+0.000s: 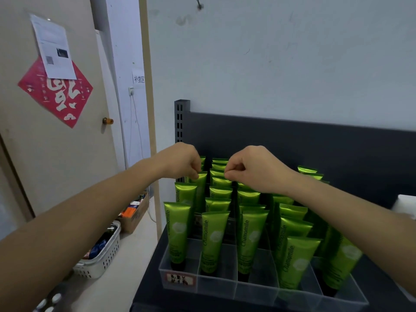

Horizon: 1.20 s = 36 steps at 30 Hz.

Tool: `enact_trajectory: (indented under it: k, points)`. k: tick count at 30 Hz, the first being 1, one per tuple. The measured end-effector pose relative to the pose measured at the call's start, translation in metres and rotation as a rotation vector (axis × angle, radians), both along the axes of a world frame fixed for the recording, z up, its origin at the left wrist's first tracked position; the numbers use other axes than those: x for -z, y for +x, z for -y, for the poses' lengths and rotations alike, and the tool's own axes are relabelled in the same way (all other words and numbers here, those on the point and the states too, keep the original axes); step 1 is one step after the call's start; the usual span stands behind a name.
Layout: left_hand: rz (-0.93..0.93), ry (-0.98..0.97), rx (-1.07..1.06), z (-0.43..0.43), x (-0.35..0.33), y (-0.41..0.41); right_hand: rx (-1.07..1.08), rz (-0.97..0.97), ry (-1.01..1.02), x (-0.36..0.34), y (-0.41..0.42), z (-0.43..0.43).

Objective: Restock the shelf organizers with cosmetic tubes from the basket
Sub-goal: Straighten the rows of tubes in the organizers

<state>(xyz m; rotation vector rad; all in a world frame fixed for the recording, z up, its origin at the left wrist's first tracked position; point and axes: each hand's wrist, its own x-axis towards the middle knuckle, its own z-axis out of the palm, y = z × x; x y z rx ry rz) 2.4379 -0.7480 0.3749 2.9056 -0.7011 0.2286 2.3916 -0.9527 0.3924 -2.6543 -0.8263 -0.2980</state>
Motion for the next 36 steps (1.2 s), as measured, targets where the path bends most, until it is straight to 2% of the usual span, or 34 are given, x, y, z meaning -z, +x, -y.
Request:
enact_trajectory:
  k: [9, 22, 32, 36]
  points:
    - [0.034, 0.127, 0.005, -0.010, 0.000, 0.006, 0.011, 0.007, 0.024, 0.003, 0.010, 0.008]
    - [-0.034, 0.046, -0.028, -0.006, -0.013, 0.006, 0.041, 0.007, 0.024, 0.002, 0.018, 0.019]
    - [0.182, -0.073, -0.017, 0.001, -0.017, 0.007, 0.005, -0.027, -0.235, 0.010, 0.043, -0.013]
    - [0.242, -0.135, -0.044, -0.002, -0.015, 0.007, 0.006, -0.022, -0.180, 0.011, 0.047, -0.016]
